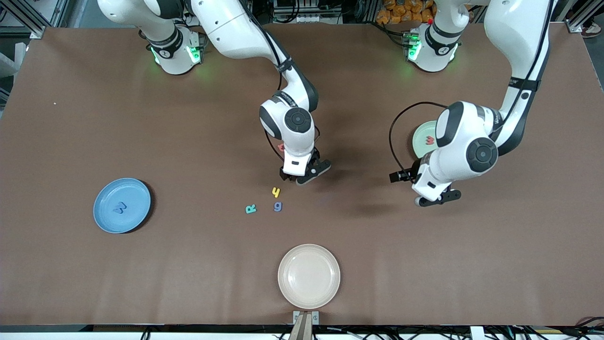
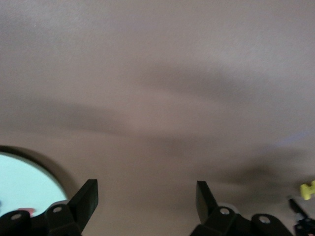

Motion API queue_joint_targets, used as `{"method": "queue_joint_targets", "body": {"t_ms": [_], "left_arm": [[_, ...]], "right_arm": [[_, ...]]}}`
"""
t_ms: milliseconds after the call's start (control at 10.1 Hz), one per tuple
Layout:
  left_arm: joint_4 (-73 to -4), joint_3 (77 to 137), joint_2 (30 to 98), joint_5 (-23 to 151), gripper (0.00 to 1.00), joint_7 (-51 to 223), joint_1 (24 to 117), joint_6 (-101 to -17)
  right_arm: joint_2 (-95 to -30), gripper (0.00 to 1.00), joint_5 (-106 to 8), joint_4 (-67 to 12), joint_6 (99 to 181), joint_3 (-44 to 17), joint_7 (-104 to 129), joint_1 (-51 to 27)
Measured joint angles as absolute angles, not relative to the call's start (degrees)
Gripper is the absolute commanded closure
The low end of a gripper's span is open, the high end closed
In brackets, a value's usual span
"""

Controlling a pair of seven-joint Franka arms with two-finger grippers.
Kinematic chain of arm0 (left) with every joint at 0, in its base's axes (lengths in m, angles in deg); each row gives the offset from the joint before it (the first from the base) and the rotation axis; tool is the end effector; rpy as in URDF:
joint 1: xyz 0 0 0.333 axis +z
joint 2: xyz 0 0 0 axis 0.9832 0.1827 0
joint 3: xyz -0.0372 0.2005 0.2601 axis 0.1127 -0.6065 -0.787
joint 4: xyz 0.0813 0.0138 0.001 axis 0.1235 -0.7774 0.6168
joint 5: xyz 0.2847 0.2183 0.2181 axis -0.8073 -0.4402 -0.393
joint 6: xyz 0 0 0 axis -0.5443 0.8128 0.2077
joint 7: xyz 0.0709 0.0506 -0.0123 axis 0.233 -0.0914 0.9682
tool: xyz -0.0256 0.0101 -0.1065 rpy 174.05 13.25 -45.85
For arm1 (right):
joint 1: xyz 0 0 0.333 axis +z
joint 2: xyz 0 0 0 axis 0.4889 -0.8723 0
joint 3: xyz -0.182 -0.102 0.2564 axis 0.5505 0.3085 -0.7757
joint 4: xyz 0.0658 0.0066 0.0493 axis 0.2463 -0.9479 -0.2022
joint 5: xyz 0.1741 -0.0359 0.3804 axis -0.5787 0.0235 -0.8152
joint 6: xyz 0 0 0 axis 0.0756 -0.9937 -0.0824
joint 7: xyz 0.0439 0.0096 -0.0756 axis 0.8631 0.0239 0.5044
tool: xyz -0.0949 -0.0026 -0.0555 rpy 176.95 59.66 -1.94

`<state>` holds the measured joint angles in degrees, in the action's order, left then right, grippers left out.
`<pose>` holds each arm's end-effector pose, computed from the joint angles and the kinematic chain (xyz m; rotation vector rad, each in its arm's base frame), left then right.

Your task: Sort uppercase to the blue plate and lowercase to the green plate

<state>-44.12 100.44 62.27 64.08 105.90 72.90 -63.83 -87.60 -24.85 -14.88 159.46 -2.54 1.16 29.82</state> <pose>0.6230 -0.2040 0.2900 2.9577 0.3572 -0.2876 0.5202 0.5350 0.1686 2.9806 0.8985 0.0951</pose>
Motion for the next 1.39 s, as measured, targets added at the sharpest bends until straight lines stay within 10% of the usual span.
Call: {"method": "queue_joint_targets", "body": {"t_ms": [596,695,894,1391], "left_arm": [[-34.65,100.36,68.78,64.24,0.11,111.06,71.31,-63.97],[-34.58,100.25,69.10,64.24,0.11,111.20,71.32,-63.97],[-34.28,100.19,69.37,64.24,0.10,112.32,71.32,-63.97],[-32.19,99.65,69.39,64.24,0.08,112.58,70.13,-63.98]], "right_arm": [[-87.76,0.00,-24.85,-15.36,160.40,-2.63,1.15,29.84],[-87.81,0.12,-24.85,-15.38,160.43,-2.65,1.15,29.85],[-87.86,1.00,-24.85,-15.43,161.30,-2.73,1.10,29.86],[-87.51,1.00,-24.99,-15.43,162.44,-2.70,0.57,30.07]]}}
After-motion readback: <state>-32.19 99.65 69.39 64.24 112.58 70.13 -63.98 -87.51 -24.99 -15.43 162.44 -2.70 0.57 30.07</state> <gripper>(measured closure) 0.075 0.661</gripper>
